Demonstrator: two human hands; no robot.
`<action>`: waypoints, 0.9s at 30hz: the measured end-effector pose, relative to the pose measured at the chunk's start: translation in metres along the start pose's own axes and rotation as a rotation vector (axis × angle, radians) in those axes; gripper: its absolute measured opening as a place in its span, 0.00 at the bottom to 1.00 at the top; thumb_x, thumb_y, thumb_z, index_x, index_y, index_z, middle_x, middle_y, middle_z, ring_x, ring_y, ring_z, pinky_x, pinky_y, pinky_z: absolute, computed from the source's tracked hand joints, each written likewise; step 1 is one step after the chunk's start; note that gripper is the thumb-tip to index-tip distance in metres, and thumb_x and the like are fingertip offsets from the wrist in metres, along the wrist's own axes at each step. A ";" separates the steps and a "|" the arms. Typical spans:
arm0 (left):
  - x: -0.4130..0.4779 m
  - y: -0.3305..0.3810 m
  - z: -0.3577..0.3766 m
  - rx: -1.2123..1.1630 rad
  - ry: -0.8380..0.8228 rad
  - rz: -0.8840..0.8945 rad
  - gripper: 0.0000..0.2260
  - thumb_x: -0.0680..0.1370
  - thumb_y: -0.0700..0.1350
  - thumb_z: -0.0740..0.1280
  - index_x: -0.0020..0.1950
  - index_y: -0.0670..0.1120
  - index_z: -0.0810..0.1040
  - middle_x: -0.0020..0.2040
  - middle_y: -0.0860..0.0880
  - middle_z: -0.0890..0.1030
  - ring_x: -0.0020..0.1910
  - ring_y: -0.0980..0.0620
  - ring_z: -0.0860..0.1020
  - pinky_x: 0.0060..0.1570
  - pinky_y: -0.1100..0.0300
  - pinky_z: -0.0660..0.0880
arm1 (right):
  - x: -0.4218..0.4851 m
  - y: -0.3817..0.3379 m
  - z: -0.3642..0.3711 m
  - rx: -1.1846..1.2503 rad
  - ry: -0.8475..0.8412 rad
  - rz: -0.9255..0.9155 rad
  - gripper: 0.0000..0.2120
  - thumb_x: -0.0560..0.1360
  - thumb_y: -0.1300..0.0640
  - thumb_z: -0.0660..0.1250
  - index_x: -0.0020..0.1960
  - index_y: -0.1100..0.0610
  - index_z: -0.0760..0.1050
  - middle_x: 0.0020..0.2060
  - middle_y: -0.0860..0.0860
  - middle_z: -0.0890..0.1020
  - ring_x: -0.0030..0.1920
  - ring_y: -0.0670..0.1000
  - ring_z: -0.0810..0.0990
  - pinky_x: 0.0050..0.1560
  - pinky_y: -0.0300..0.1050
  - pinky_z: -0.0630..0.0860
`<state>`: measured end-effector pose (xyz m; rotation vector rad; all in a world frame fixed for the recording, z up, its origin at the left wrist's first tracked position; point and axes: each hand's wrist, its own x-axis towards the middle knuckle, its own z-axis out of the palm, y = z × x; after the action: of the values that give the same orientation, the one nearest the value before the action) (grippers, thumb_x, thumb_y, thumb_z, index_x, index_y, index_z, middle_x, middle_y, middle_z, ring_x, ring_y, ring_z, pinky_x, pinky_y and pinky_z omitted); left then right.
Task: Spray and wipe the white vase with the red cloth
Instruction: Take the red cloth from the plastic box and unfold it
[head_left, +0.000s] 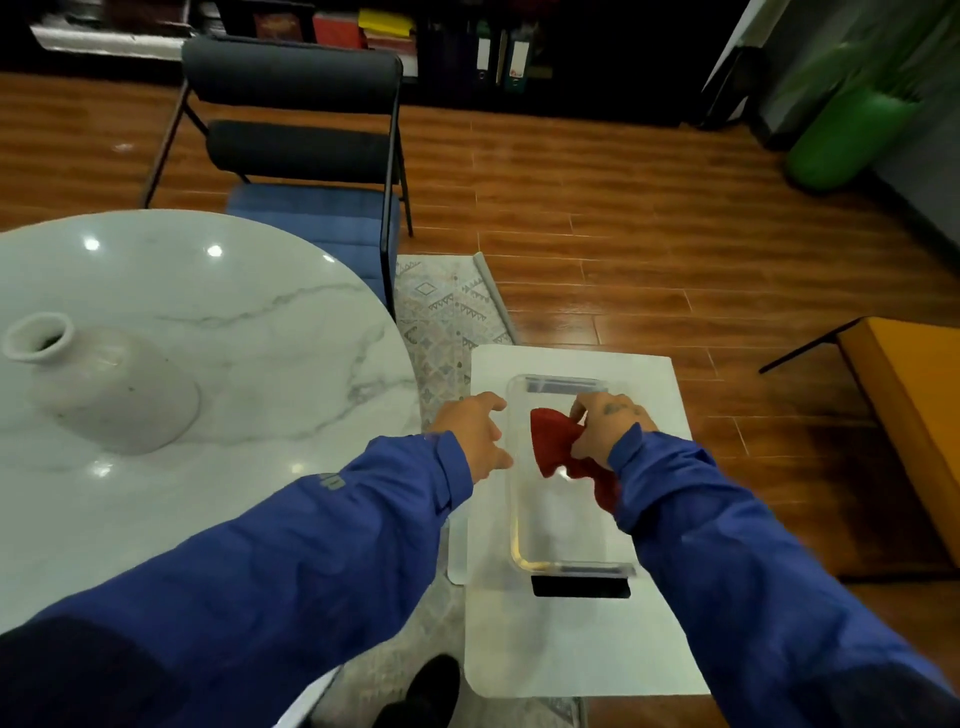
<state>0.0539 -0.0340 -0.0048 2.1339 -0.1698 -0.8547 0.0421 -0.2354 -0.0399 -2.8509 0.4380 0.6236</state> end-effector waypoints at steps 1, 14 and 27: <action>-0.003 0.002 -0.005 0.006 0.012 0.030 0.30 0.70 0.39 0.74 0.70 0.47 0.69 0.57 0.43 0.79 0.42 0.48 0.77 0.44 0.53 0.81 | -0.005 -0.001 -0.011 0.000 0.029 0.000 0.18 0.68 0.54 0.72 0.57 0.50 0.75 0.51 0.51 0.80 0.49 0.54 0.77 0.45 0.43 0.72; -0.101 0.003 -0.113 -0.158 0.176 0.341 0.28 0.67 0.47 0.78 0.65 0.50 0.75 0.57 0.49 0.79 0.54 0.48 0.80 0.57 0.51 0.78 | -0.133 -0.115 -0.122 0.533 0.418 -0.197 0.11 0.65 0.56 0.79 0.43 0.51 0.79 0.33 0.43 0.79 0.34 0.44 0.77 0.36 0.37 0.75; -0.219 -0.158 -0.256 -0.348 0.244 0.346 0.05 0.71 0.45 0.74 0.42 0.49 0.79 0.39 0.49 0.82 0.41 0.51 0.80 0.42 0.63 0.77 | -0.227 -0.344 -0.023 0.666 0.161 -0.256 0.16 0.64 0.43 0.78 0.45 0.52 0.81 0.39 0.50 0.84 0.41 0.50 0.82 0.42 0.46 0.81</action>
<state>0.0222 0.3196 0.1058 1.7924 -0.2367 -0.3850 -0.0347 0.1367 0.1199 -2.2643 0.2353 0.1530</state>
